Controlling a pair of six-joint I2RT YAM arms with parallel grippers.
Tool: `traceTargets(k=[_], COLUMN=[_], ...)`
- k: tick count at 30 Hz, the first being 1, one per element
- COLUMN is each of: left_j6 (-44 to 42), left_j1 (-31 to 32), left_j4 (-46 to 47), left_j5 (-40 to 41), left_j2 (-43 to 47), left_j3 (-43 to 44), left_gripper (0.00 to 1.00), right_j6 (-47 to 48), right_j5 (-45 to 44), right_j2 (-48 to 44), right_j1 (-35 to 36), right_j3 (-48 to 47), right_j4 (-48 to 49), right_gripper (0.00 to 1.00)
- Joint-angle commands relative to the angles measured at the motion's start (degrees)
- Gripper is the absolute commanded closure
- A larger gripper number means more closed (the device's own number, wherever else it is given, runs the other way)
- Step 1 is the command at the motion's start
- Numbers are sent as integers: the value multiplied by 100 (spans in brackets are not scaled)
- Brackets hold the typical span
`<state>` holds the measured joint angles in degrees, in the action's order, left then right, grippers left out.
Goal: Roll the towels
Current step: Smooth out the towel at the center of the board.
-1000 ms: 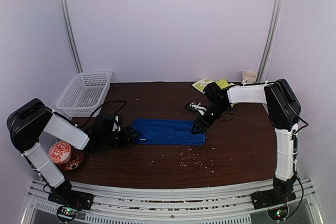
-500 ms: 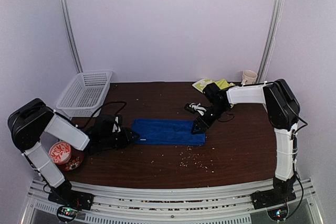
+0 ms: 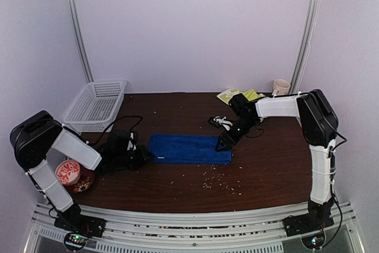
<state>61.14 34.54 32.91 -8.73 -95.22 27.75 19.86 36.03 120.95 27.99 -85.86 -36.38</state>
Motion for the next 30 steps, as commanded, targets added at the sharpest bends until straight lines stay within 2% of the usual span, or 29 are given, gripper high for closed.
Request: traceTargets(k=[1,9,23,30], left_j6=[-165,-383,-274,-421], left_j1=[-33,-22,62,76], left_j4=[-66,-717,-543,-704], left_j5=[233,594,495,551], left_j2=[237,904,463,557], left_j3=[29,11,-281,-131], left_gripper=[100,100,99,61], right_j6=[-99,-151,30,352], right_j5=[-236,-263,-215,14], right_j2=[118,220,259,-22], right_j1=[-12,-60,-65,-65], right_j3=[59,31,-67,-171], right_j4=[52,23,-217,-565], right_gripper=[44,43,43,42])
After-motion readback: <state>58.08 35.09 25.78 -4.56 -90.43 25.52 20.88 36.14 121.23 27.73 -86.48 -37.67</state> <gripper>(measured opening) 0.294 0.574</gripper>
